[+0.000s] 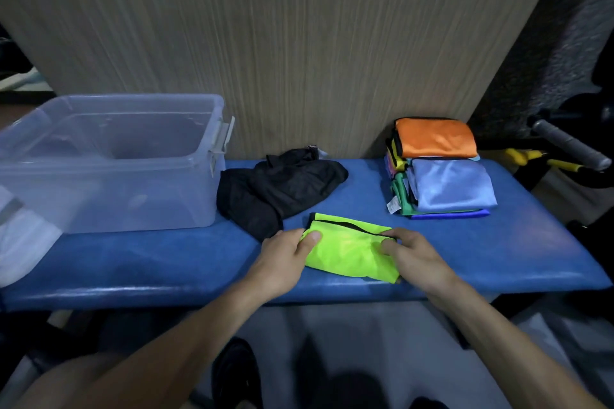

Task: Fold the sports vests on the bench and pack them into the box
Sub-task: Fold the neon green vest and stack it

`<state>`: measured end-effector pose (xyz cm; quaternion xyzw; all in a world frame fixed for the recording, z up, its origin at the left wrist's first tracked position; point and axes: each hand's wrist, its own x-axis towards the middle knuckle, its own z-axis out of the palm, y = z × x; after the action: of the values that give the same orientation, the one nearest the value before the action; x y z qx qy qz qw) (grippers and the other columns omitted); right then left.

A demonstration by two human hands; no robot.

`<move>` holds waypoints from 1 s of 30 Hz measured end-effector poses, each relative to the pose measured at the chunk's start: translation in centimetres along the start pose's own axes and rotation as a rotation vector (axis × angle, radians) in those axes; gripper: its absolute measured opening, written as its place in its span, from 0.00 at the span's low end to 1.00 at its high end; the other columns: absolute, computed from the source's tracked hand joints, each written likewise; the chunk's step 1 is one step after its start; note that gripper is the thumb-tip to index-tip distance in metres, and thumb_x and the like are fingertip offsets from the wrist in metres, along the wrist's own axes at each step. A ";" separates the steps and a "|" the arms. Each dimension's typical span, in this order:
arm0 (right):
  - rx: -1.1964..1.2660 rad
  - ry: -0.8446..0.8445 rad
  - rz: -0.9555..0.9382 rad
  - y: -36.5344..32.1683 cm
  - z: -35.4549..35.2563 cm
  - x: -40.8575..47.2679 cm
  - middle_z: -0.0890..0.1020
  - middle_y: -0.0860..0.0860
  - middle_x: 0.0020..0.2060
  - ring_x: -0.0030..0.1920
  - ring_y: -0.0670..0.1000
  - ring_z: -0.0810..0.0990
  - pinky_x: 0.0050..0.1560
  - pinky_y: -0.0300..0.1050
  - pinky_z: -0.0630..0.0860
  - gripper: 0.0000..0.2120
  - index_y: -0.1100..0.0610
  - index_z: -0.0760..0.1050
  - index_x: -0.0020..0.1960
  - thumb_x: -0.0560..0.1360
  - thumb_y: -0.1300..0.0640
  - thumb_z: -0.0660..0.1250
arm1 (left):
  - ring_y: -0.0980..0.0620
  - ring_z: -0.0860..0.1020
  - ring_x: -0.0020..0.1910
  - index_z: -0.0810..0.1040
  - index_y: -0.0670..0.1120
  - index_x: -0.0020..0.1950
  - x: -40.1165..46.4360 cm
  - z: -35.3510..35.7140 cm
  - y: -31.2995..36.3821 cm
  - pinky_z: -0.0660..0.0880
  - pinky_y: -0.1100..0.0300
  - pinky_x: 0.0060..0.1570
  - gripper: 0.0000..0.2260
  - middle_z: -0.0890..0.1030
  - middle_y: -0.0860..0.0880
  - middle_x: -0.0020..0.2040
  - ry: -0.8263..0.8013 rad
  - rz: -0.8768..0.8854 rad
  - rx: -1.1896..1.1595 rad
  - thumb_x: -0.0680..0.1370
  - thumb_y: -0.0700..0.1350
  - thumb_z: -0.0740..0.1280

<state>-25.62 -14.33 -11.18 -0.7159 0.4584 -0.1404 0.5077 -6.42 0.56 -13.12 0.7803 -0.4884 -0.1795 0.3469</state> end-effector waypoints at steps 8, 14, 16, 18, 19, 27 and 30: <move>-0.335 0.207 -0.081 -0.8 1.3 1.6 0.76 0.54 0.48 0.49 0.56 0.71 0.47 0.47 0.67 0.14 0.56 0.73 0.65 0.82 0.55 0.58 | 0.43 0.71 0.39 0.61 0.50 0.36 2.0 0.8 2.0 0.60 0.52 0.46 0.21 0.69 0.53 0.33 0.032 -0.084 0.244 0.87 0.56 0.47; -0.899 0.329 -0.180 -0.6 1.5 2.1 0.78 0.55 0.42 0.43 0.62 0.76 0.40 0.50 0.69 0.12 0.53 0.70 0.64 0.83 0.52 0.55 | 0.39 0.75 0.43 0.62 0.50 0.35 3.5 1.1 1.7 0.60 0.52 0.44 0.22 0.70 0.52 0.32 0.055 -0.058 0.267 0.86 0.58 0.50; -1.070 0.406 -0.316 -0.2 1.7 2.4 0.80 0.58 0.46 0.43 0.63 0.79 0.36 0.51 0.70 0.10 0.56 0.75 0.58 0.79 0.55 0.65 | 0.39 0.75 0.41 0.65 0.48 0.35 3.7 1.0 1.3 0.61 0.52 0.41 0.22 0.68 0.53 0.30 0.047 -0.046 0.156 0.85 0.59 0.56; -1.152 0.492 -0.482 0.2 1.9 3.0 0.79 0.59 0.52 0.45 0.63 0.78 0.38 0.55 0.73 0.13 0.57 0.78 0.54 0.70 0.62 0.72 | 0.47 0.76 0.39 0.75 0.47 0.43 3.7 0.8 0.5 0.66 0.54 0.38 0.19 0.74 0.53 0.33 0.059 -0.043 0.010 0.82 0.61 0.62; -1.173 0.495 -0.573 0.0 2.1 3.2 0.78 0.58 0.54 0.47 0.63 0.77 0.42 0.56 0.72 0.17 0.56 0.78 0.56 0.68 0.64 0.71 | 0.52 0.78 0.41 0.79 0.48 0.51 3.6 0.5 0.0 0.70 0.57 0.40 0.18 0.79 0.54 0.38 0.052 -0.056 -0.049 0.80 0.63 0.64; -1.192 0.341 -0.877 -0.7 3.0 4.6 0.79 0.52 0.40 0.39 0.58 0.78 0.40 0.52 0.74 0.25 0.55 0.80 0.59 0.62 0.67 0.76 | 0.68 0.76 0.57 0.76 0.50 0.69 0.5 -1.1 -1.7 0.72 0.75 0.55 0.26 0.76 0.57 0.60 0.148 -0.028 -0.182 0.73 0.53 0.78; -1.185 0.359 -0.867 -0.7 3.2 4.8 0.79 0.52 0.39 0.38 0.58 0.79 0.40 0.52 0.74 0.23 0.55 0.81 0.56 0.62 0.68 0.74 | 0.64 0.77 0.50 0.81 0.51 0.57 -0.7 -1.3 -1.5 0.71 0.75 0.48 0.14 0.77 0.56 0.51 0.291 -0.023 -0.113 0.73 0.51 0.78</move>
<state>-20.54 -16.19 -13.26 -0.9513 0.2104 -0.1720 -0.1454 -4.99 2.03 -13.32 0.7828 -0.4132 -0.0959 0.4553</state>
